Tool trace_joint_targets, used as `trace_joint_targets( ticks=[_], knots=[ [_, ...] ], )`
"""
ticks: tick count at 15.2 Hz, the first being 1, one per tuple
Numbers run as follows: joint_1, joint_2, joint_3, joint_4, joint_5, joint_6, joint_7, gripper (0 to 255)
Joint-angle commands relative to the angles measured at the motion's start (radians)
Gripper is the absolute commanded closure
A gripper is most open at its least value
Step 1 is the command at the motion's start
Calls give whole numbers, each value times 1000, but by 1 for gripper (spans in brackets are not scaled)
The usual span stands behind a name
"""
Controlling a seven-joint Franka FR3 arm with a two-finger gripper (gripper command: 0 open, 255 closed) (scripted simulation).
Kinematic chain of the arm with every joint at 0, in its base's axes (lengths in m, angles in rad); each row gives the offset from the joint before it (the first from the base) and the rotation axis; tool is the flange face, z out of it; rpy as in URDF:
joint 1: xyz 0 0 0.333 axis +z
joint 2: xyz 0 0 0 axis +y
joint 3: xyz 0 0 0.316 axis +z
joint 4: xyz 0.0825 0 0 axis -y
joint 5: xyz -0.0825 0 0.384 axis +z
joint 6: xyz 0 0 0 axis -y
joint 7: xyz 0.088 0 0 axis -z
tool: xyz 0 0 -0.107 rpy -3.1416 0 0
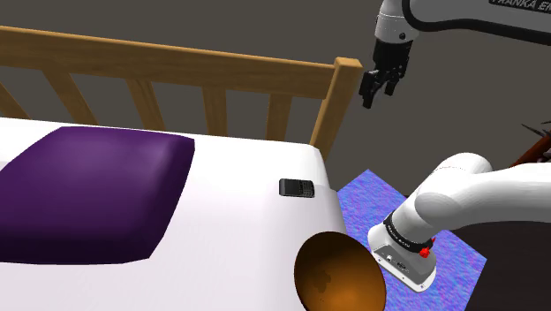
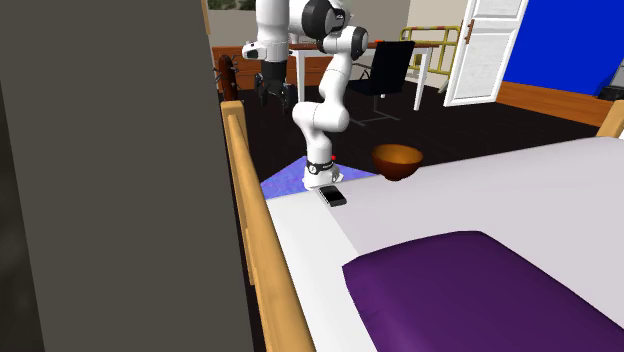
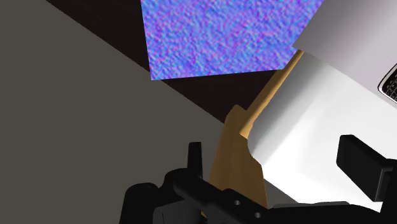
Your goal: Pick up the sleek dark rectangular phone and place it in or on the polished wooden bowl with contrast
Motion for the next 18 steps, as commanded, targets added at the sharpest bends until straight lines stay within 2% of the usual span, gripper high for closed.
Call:
trace_joint_targets(
  ticks=[1, 10, 18],
  knots=[
    [0, 0, 0, 0, 0, 0, 0, 0],
    [149, -7, 44, -230, 104, 278, -95, 0],
    [304, 50, 99, -389, 208, 547, -186, 0]
  ],
)
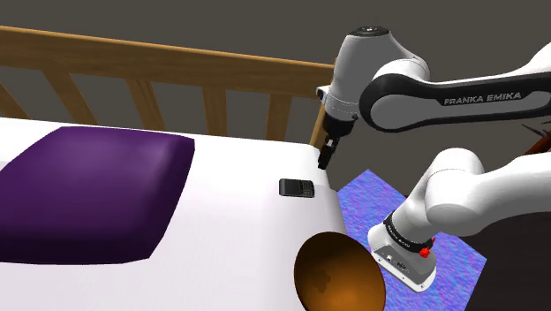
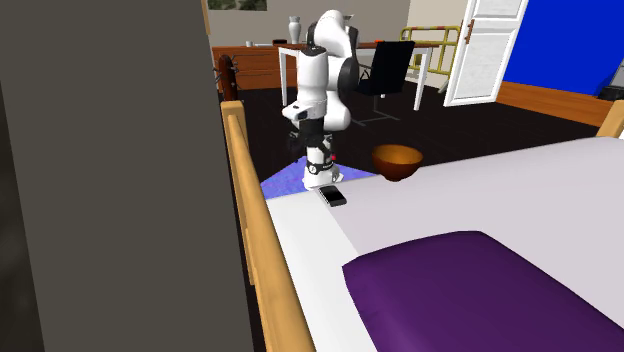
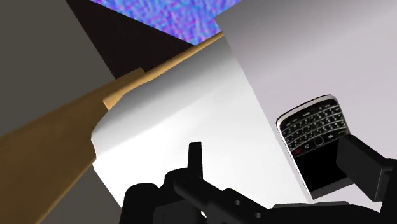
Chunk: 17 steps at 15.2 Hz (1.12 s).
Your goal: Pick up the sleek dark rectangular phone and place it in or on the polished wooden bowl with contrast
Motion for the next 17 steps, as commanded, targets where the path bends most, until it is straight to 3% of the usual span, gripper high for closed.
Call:
trace_joint_targets(
  ticks=[1, 5, 13, 17],
  knots=[
    [42, 22, 15, -29, 28, 68, -25, 0],
    [129, 85, 47, -86, 86, 216, -74, 0],
    [138, 176, 64, -145, 102, 369, -79, 0],
    [138, 176, 64, -145, 102, 369, -79, 0]
  ],
)
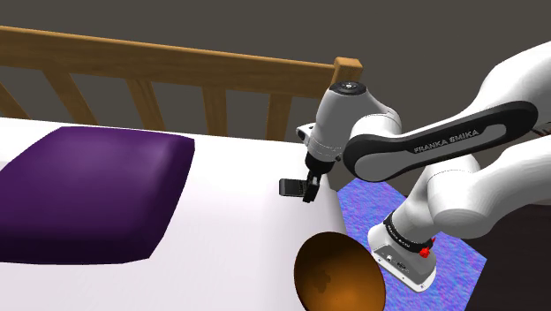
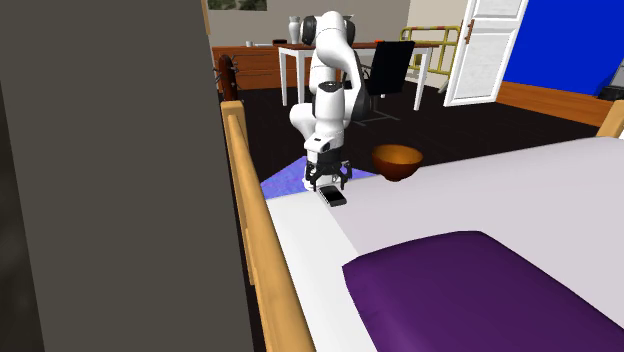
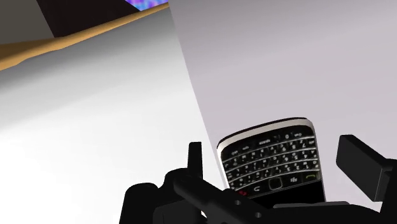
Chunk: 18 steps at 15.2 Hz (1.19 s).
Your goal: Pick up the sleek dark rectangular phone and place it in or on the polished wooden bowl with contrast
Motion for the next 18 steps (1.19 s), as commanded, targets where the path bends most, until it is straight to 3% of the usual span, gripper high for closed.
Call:
trace_joint_targets(
  ticks=[1, 4, 5, 14, 18],
  knots=[
    [-1, 2, 0, 0, 0, 2, 0, 0],
    [0, 2, 0, 0, 0, 2, 0, 0],
    [0, 2, 0, 0, 0, 2, 0, 255],
    [-1, 2, 0, 0, 0, 2, 0, 255],
    [-1, -46, -8, 29, -7, -75, 1, 255]
  ],
)
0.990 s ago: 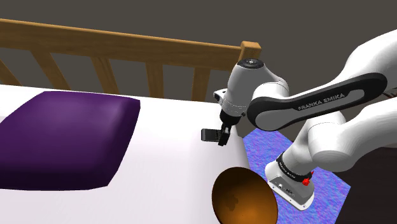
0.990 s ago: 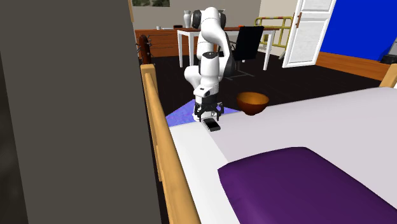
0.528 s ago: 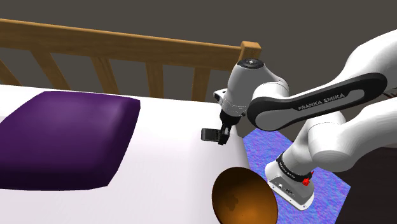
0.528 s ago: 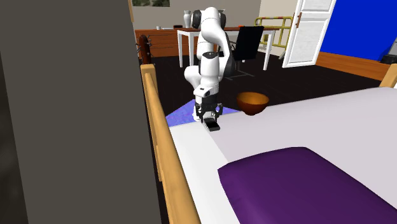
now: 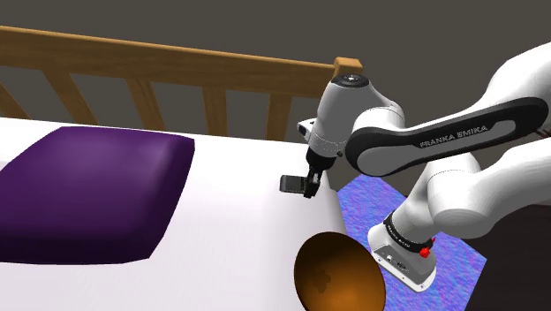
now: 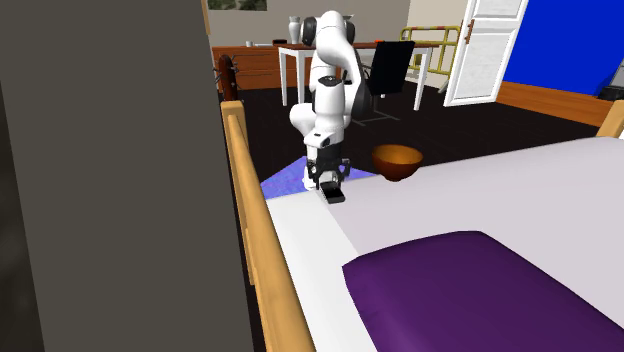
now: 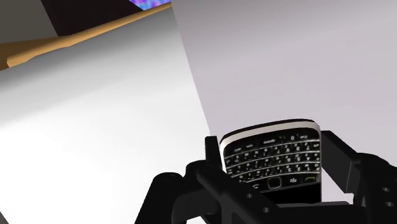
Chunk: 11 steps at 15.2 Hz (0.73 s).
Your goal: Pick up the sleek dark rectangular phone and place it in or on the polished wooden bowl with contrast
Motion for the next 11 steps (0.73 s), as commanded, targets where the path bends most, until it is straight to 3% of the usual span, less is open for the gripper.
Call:
trace_joint_targets(
  ticks=[1, 11],
  knots=[
    [1, -25, -3, 15, -2, -41, 2, 255],
    [-4, -108, -21, 106, -19, -214, 5, 255]
  ],
)
